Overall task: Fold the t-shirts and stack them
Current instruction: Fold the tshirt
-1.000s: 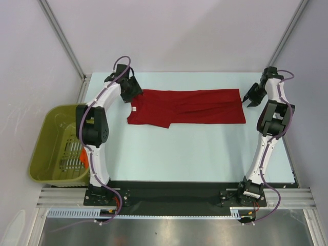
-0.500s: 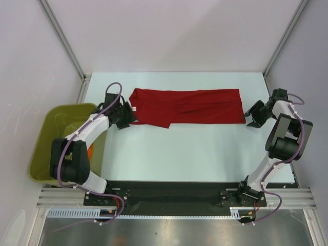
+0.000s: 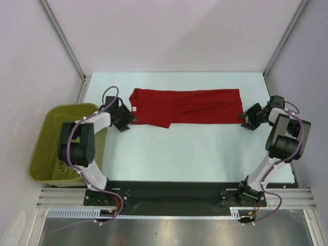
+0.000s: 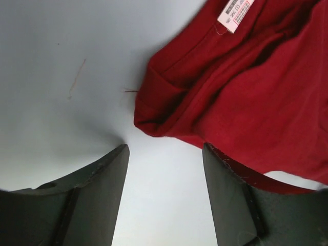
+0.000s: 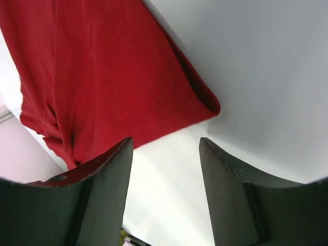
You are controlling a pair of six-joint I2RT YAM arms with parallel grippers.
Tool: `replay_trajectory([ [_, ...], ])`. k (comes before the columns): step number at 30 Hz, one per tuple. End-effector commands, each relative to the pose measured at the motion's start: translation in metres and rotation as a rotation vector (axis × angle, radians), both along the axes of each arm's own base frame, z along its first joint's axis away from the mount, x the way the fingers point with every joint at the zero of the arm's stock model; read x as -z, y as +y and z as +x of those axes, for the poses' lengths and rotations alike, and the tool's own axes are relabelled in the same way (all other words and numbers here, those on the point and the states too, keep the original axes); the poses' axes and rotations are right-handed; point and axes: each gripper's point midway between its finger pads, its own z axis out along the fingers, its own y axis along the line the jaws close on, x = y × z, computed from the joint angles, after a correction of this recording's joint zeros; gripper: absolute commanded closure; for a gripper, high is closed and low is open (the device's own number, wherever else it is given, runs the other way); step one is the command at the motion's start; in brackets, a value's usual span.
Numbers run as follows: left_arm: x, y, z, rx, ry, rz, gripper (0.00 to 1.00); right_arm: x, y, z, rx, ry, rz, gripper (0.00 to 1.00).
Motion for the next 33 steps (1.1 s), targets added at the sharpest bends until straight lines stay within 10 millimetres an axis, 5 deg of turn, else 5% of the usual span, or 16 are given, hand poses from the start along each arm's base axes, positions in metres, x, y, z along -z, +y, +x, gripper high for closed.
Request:
replay_trajectory([
  [1, 0.002, 0.01, 0.014, -0.089, -0.005, -0.007, 0.33, 0.005, -0.004, 0.014, 0.043, -0.028, 0.0, 0.41],
  [6, 0.014, 0.012, 0.023, -0.096, 0.026, -0.006, 0.4, 0.019, -0.006, 0.019, 0.062, 0.008, 0.013, 0.46],
  [9, 0.02, 0.01, 0.03, -0.085, 0.037, -0.006, 0.53, 0.027, -0.009, 0.012, 0.088, 0.055, -0.013, 0.52],
  [12, 0.022, 0.012, 0.035, -0.077, 0.041, 0.007, 0.74, 0.03, -0.014, 0.009, 0.1, 0.073, -0.037, 0.71],
  [14, 0.022, 0.017, 0.037, -0.08, 0.039, 0.036, 1.0, 0.034, -0.019, 0.01, 0.09, 0.083, -0.061, 0.89],
  [17, 0.017, 0.028, 0.038, -0.082, 0.036, 0.1, 1.0, 0.039, -0.028, 0.001, 0.078, 0.155, -0.11, 1.0],
  [31, 0.008, 0.05, -0.014, -0.111, 0.055, 0.202, 0.99, 0.031, -0.05, -0.053, -0.004, 0.246, -0.32, 1.0],
  [32, 0.006, 0.05, -0.016, -0.102, 0.053, 0.204, 0.94, 0.029, -0.048, -0.056, -0.003, 0.246, -0.316, 1.0],
  [33, 0.004, 0.047, -0.019, -0.093, 0.055, 0.19, 0.7, 0.03, -0.046, -0.062, -0.002, 0.253, -0.308, 1.0],
])
